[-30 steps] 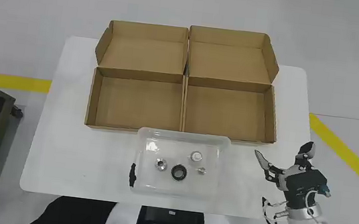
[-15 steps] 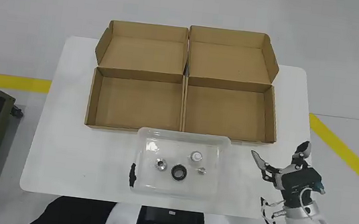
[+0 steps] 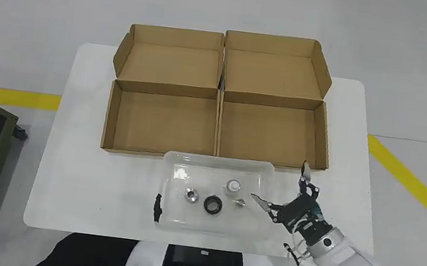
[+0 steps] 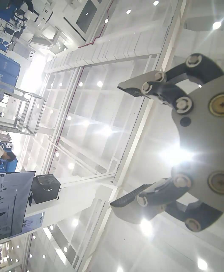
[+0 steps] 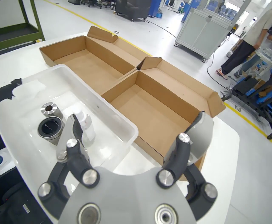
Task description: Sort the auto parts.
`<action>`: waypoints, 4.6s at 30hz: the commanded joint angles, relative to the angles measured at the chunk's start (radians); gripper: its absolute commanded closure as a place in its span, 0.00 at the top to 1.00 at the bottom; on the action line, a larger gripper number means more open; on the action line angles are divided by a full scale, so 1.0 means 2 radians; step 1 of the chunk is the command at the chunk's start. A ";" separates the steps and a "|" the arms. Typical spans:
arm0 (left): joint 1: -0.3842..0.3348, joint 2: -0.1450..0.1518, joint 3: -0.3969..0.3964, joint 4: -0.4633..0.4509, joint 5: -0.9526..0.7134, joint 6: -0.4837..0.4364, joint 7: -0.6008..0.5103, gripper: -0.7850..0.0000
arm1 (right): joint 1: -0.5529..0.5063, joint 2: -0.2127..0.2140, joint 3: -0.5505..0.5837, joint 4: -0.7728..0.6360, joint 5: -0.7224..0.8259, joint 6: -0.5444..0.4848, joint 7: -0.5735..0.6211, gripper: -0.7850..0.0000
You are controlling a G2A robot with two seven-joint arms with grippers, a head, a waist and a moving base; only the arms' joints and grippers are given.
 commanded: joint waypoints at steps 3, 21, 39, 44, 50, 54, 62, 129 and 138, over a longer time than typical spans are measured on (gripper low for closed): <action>0.000 0.000 0.000 0.000 0.000 0.000 0.000 1.00 | 0.015 0.001 -0.040 -0.001 -0.007 -0.029 0.023 1.00; 0.000 0.000 0.000 0.000 0.000 0.000 0.000 1.00 | 0.102 0.002 -0.106 0.079 0.070 -0.070 0.141 1.00; 0.000 0.000 0.000 0.000 0.000 0.000 0.000 1.00 | 0.145 0.008 -0.108 0.146 0.133 -0.063 0.172 0.42; 0.000 0.000 0.000 0.000 0.000 0.000 0.000 1.00 | 0.150 0.010 -0.106 0.152 0.142 -0.062 0.175 0.38; 0.000 0.000 0.000 0.000 0.000 0.000 0.000 1.00 | 0.152 0.013 -0.107 0.150 0.145 -0.062 0.179 0.15; 0.000 0.000 0.000 0.000 0.000 0.000 0.000 1.00 | 0.146 0.016 -0.103 0.133 0.145 -0.068 0.174 0.00; 0.000 0.000 0.000 0.000 0.000 0.000 0.000 1.00 | 0.123 0.022 -0.084 0.081 0.150 -0.077 0.139 0.00; 0.000 0.000 0.000 0.000 0.000 0.000 0.000 1.00 | 0.184 0.016 -0.120 0.083 0.322 -0.035 -0.074 0.00; 0.000 0.000 0.000 0.000 0.000 0.000 0.000 1.00 | 0.243 0.011 -0.150 0.155 0.268 0.022 -0.042 0.00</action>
